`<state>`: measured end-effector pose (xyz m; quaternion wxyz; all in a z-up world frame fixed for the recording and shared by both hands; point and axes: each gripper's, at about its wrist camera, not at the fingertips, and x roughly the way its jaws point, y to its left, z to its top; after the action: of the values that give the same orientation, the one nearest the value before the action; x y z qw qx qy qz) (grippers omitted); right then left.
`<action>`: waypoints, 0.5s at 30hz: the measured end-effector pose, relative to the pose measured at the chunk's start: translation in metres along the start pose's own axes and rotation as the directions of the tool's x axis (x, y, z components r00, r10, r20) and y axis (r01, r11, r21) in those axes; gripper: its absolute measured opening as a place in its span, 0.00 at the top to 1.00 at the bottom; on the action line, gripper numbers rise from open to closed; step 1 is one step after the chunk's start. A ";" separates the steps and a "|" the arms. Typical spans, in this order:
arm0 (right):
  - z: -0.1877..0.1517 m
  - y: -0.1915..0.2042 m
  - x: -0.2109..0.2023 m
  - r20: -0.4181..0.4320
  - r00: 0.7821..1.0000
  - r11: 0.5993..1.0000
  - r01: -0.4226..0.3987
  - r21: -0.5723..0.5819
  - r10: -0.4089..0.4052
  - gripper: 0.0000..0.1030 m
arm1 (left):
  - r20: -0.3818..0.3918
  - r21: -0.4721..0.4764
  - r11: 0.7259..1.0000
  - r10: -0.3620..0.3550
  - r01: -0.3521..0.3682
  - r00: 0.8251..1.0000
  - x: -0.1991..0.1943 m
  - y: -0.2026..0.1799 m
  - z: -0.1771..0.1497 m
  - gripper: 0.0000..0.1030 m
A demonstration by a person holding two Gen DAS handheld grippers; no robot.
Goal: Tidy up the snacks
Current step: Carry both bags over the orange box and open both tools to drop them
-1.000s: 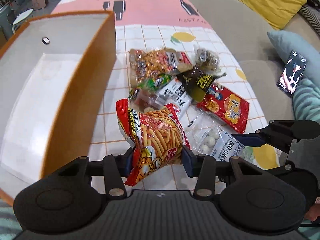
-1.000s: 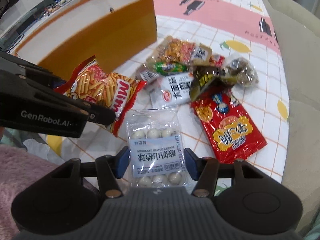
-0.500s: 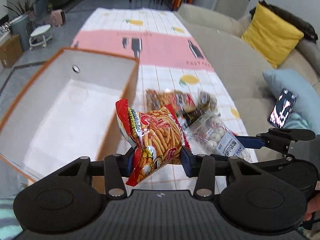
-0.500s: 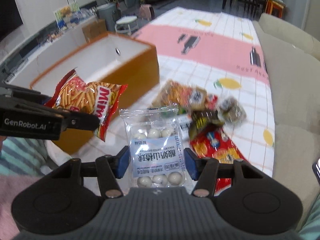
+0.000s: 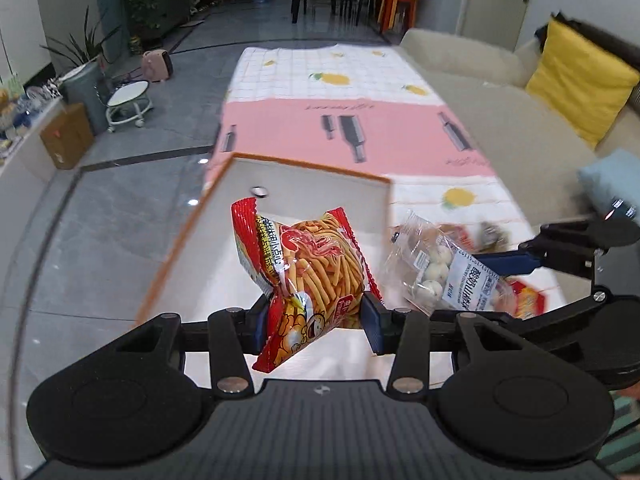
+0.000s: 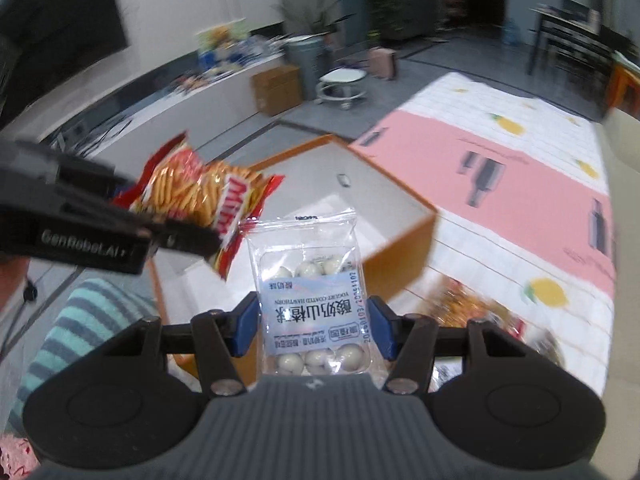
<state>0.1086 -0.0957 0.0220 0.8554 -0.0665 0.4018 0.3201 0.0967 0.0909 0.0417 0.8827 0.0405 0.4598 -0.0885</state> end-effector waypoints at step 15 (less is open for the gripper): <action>0.040 0.044 0.103 -0.220 0.974 0.950 -0.113 -0.292 0.048 0.46 | -0.297 0.276 0.961 0.108 -0.023 0.949 0.081 0.032 -0.003 0.51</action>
<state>0.1566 0.0048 -0.0202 0.7739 -0.2137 0.4386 0.4039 0.1458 0.1136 -0.0269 0.7886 0.1888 0.5742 -0.1129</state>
